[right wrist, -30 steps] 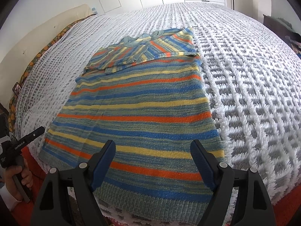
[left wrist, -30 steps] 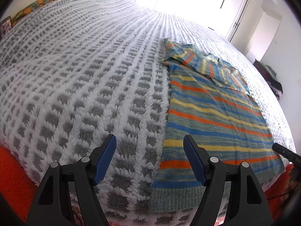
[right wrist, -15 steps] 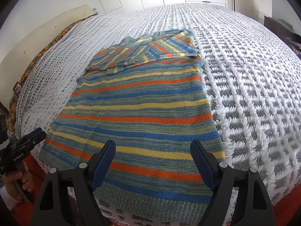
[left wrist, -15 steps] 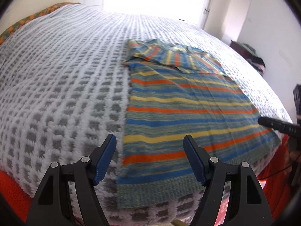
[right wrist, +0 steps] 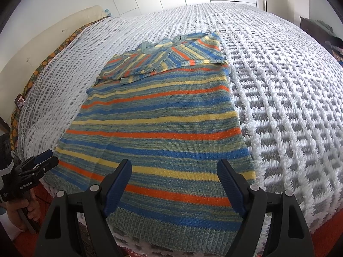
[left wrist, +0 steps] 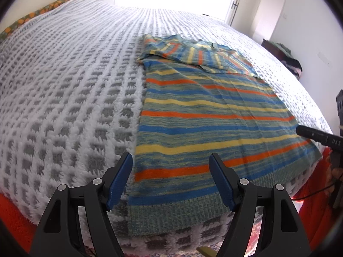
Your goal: Fold small clothes
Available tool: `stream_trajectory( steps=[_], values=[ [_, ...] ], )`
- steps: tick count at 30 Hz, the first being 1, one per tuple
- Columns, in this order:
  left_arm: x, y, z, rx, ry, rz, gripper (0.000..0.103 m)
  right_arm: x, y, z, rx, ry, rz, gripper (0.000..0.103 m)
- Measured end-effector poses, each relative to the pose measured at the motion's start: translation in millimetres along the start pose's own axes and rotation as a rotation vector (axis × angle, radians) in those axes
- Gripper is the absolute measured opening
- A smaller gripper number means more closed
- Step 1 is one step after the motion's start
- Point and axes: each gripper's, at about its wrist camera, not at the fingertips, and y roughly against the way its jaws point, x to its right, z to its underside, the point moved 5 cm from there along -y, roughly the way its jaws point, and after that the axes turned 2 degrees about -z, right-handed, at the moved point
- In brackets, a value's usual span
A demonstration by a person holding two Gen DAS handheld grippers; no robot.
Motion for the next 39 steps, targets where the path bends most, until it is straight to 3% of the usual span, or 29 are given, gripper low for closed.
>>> stream_trajectory(
  steps=[9,26,31,35,37,39],
  values=[
    [-14.8,-0.2,-2.7,0.007,0.066,-0.02,0.075,0.8,-0.6,-0.3,0.001,-0.003,0.001,0.081],
    [-19.1,1.4,-3.6,0.01,0.08,-0.03,0.075,1.6,-0.8,-1.3,0.005,-0.003,0.002,0.081],
    [-12.5,4.9,-2.9,-0.011,0.061,0.02,0.075,8.2,7.5,-6.4,0.006,-0.037,-0.008,0.081],
    [15.6,-1.4,11.8,-0.114,-0.062,0.093,0.075,16.9,4.0,-1.4,-0.107,-0.106,-0.064,0.081],
    [26.6,-11.0,23.8,-0.183,-0.137,0.07,0.075,19.7,-3.3,10.7,-0.211,-0.109,-0.052,0.081],
    [30.9,-7.6,24.2,-0.181,-0.167,0.063,0.075,23.4,-4.1,21.6,-0.293,-0.129,-0.062,0.081]
  ],
)
